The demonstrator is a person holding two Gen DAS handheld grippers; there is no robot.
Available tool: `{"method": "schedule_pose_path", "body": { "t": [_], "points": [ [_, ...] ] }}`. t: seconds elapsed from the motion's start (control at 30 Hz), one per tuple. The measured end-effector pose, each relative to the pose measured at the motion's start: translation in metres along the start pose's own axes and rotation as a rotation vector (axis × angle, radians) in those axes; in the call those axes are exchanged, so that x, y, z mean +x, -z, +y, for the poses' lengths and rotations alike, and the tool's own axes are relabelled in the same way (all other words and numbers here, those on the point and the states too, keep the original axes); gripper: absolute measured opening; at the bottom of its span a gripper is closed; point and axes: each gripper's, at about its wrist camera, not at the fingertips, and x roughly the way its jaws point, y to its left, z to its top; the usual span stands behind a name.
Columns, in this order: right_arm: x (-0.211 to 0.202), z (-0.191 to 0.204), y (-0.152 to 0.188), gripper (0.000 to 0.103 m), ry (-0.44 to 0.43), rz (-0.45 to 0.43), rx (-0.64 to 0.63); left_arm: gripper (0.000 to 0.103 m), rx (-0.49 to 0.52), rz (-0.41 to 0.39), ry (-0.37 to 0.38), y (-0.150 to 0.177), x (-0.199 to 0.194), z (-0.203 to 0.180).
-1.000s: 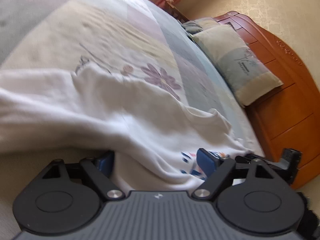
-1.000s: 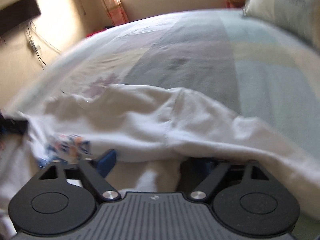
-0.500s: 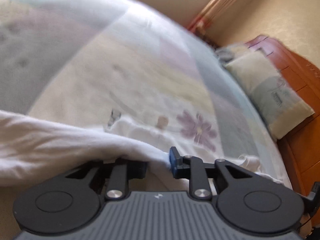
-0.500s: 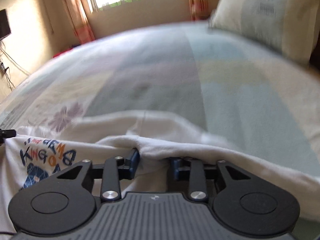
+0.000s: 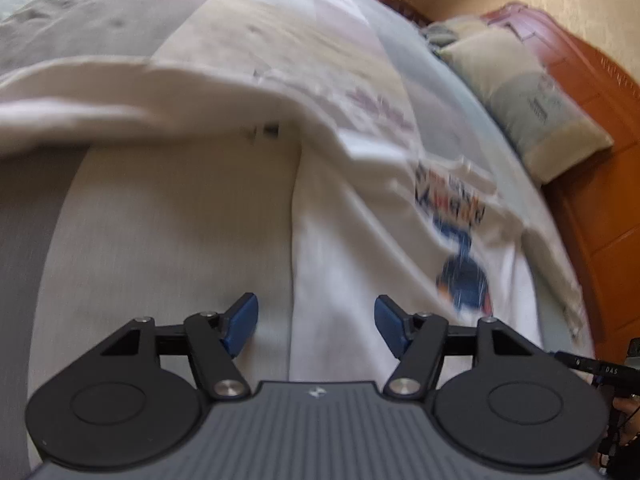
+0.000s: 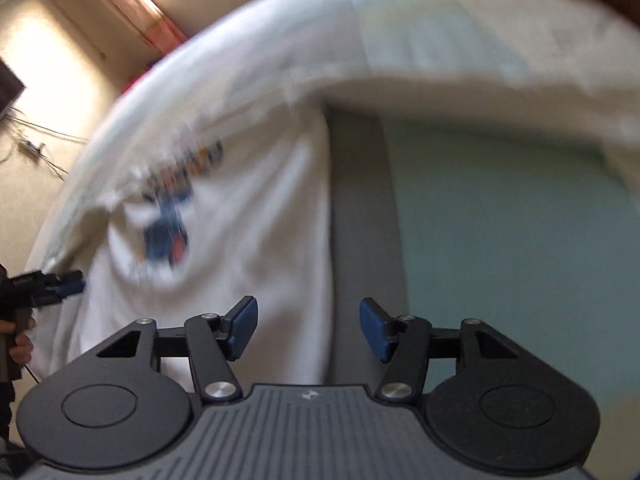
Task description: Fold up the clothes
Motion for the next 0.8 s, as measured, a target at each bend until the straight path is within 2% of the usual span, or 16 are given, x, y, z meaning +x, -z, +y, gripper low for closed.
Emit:
{"method": "schedule_pose_path", "body": {
  "t": [0.1,0.17,0.2,0.23,0.27,0.37,0.5,0.57,0.63,0.73,0.8],
  "points": [
    [0.001,0.004,0.011,0.061,0.013,-0.031,-0.002,0.066,0.094,0.014,-0.066,0.01,0.0,-0.019],
    [0.001,0.008,0.017,0.05,0.021,-0.055,-0.006,0.068,0.134,0.023,-0.101,0.013,0.002,-0.032],
    [0.002,0.009,0.021,0.034,0.026,-0.067,-0.008,0.07,0.145,0.025,-0.116,0.014,0.004,-0.036],
    [0.002,0.011,0.022,0.007,0.042,-0.065,-0.012,0.07,0.156,0.025,-0.13,0.016,0.004,-0.039],
    [0.004,0.012,0.024,0.005,0.045,-0.053,-0.016,0.07,0.168,0.024,-0.144,0.019,0.004,-0.042],
    [0.0,0.009,0.025,0.004,0.046,-0.065,-0.026,0.07,0.203,0.034,-0.166,0.028,0.002,-0.048],
    [-0.019,-0.005,0.028,0.004,0.079,-0.082,-0.016,0.07,0.288,0.084,-0.207,0.044,-0.004,-0.054],
    [-0.023,-0.008,0.03,0.006,0.081,-0.071,-0.01,0.07,0.328,0.109,-0.231,0.051,-0.009,-0.055],
    [-0.028,0.001,0.029,0.015,0.119,-0.081,-0.034,0.07,0.324,0.126,-0.251,0.051,-0.014,-0.056],
    [-0.038,0.035,0.028,0.015,0.096,-0.122,-0.178,0.07,0.306,0.091,-0.242,0.045,-0.026,-0.063],
    [-0.036,0.065,0.03,0.017,0.012,-0.101,-0.314,0.07,0.319,0.065,-0.202,0.043,-0.033,-0.075]
  ]
}}
